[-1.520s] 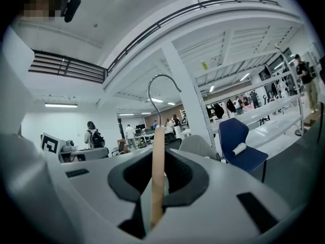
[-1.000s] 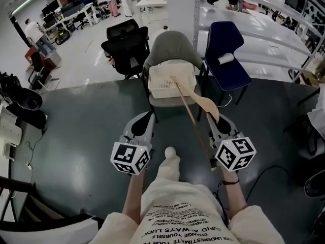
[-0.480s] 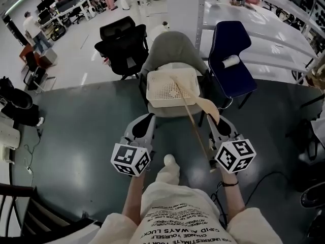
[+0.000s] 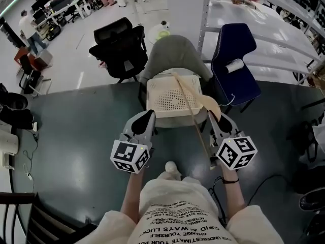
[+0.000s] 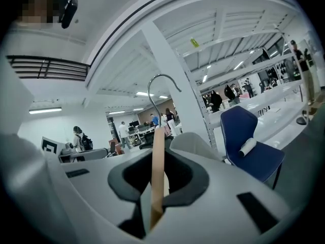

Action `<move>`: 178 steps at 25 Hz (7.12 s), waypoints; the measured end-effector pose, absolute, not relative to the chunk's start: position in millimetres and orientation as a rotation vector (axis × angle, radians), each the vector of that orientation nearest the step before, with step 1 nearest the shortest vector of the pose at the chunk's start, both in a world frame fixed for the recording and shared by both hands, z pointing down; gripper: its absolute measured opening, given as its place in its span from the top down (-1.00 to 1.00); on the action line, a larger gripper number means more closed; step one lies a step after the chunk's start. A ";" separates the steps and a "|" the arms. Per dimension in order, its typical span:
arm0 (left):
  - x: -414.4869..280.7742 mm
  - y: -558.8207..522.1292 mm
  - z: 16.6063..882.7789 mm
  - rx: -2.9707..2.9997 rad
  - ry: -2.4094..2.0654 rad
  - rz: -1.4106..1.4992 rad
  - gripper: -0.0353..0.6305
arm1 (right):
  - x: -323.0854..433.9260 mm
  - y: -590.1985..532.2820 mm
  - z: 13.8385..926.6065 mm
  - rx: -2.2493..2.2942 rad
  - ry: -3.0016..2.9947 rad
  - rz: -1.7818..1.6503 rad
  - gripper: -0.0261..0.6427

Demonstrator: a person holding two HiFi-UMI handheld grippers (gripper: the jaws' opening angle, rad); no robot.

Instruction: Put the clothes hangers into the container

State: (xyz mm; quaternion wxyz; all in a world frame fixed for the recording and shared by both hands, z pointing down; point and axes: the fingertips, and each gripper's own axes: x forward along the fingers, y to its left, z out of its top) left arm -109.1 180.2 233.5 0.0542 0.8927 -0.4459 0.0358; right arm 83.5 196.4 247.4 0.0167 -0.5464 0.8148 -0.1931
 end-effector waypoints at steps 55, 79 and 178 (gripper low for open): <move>-65.5 -79.0 494.3 2.088 -1.181 0.437 0.82 | 34.8 -100.3 516.1 -0.895 3.049 -1.623 0.76; -46.5 -89.1 556.5 2.007 -1.093 0.462 0.82 | 30.2 -126.6 585.2 -0.895 2.918 -1.845 0.76; -40.6 -108.4 334.8 2.589 -1.200 0.201 0.82 | 48.8 -125.1 375.2 -1.443 3.065 -0.812 0.91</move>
